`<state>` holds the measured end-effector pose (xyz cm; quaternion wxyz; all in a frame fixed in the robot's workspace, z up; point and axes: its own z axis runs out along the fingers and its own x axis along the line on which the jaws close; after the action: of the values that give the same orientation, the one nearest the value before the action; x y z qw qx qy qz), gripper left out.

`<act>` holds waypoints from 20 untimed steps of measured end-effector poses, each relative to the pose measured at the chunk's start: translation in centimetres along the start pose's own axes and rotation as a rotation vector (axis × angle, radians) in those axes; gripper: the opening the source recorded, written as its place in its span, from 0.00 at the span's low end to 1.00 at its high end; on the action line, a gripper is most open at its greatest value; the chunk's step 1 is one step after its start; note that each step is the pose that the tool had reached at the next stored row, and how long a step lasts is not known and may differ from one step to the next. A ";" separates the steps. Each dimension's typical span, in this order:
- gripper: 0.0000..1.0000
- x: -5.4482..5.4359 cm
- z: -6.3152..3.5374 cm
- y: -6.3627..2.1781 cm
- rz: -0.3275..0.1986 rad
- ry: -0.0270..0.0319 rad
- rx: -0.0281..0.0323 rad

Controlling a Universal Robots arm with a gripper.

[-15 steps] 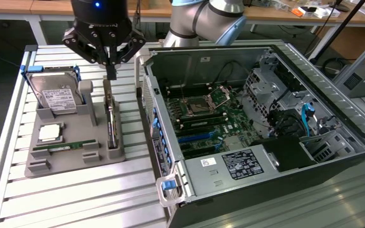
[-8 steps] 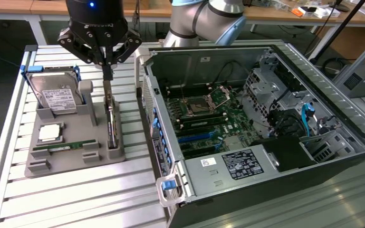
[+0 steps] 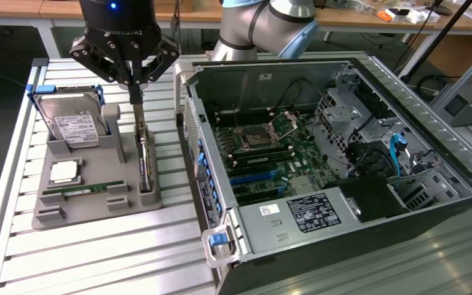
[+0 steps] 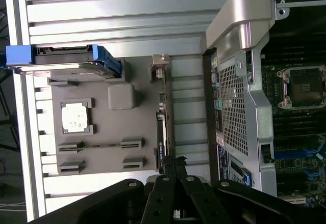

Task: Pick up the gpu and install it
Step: 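Reach for the gpu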

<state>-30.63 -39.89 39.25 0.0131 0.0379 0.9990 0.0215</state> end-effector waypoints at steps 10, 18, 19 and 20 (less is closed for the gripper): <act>0.11 0.7 -0.01 -0.05 0.000 0.0000 0.0000; 0.11 1.2 -0.03 -0.09 0.000 0.0000 0.0000; 0.11 1.3 -0.03 -0.10 0.000 0.0000 0.0000; 0.11 1.3 -0.03 -0.10 0.000 0.0000 -0.0001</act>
<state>-31.97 -39.89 39.24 0.0131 0.0379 0.9990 0.0215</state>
